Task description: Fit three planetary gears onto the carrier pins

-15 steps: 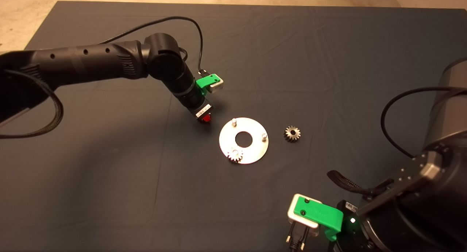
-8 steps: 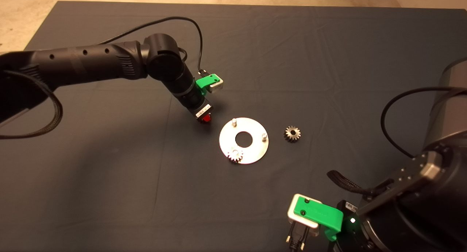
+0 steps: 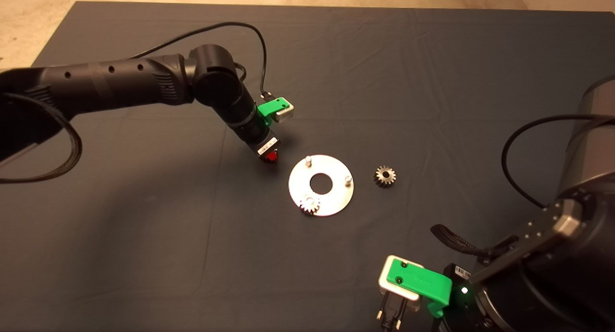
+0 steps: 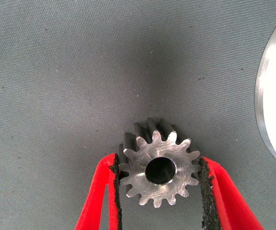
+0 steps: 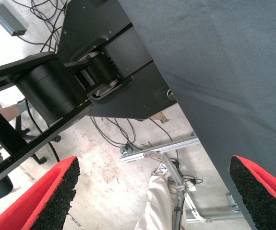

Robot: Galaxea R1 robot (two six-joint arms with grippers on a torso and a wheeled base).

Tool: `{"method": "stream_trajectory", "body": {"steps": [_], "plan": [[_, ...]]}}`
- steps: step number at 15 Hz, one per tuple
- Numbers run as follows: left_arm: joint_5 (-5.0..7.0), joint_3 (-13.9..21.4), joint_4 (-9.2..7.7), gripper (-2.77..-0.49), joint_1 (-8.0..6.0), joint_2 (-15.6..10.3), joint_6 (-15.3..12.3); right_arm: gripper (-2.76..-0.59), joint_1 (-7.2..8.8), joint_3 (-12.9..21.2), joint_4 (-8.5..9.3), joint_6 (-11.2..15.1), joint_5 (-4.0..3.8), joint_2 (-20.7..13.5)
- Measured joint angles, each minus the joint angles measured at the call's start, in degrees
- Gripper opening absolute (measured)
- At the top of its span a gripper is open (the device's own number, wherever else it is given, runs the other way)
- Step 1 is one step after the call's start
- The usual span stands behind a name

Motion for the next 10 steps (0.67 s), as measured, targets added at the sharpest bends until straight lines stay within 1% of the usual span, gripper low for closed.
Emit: {"method": "stream_trajectory", "body": {"steps": [4,5,7,8,10], "plan": [[0.22,0.24,0.16,-2.54,0.02,0.01,-0.02,-1.03,0.02,0.00,0.00,0.00,0.00,0.00],[0.82,0.80,0.20,-2.54,0.02,0.01,-0.05,-1.03,0.02,0.00,0.00,0.01,0.00,-0.02],[3.23,2.08,0.19,-2.55,0.16,0.51,-0.37,-1.03,0.50,0.00,0.00,0.00,0.00,-0.02],[4.90,2.32,0.20,-2.55,0.13,0.81,-0.66,-1.03,0.88,0.00,0.00,0.00,0.02,-0.04],[7.78,3.44,0.20,-2.55,0.13,1.79,-1.55,-1.03,1.02,0.02,0.00,-0.02,0.02,-0.15]]}}
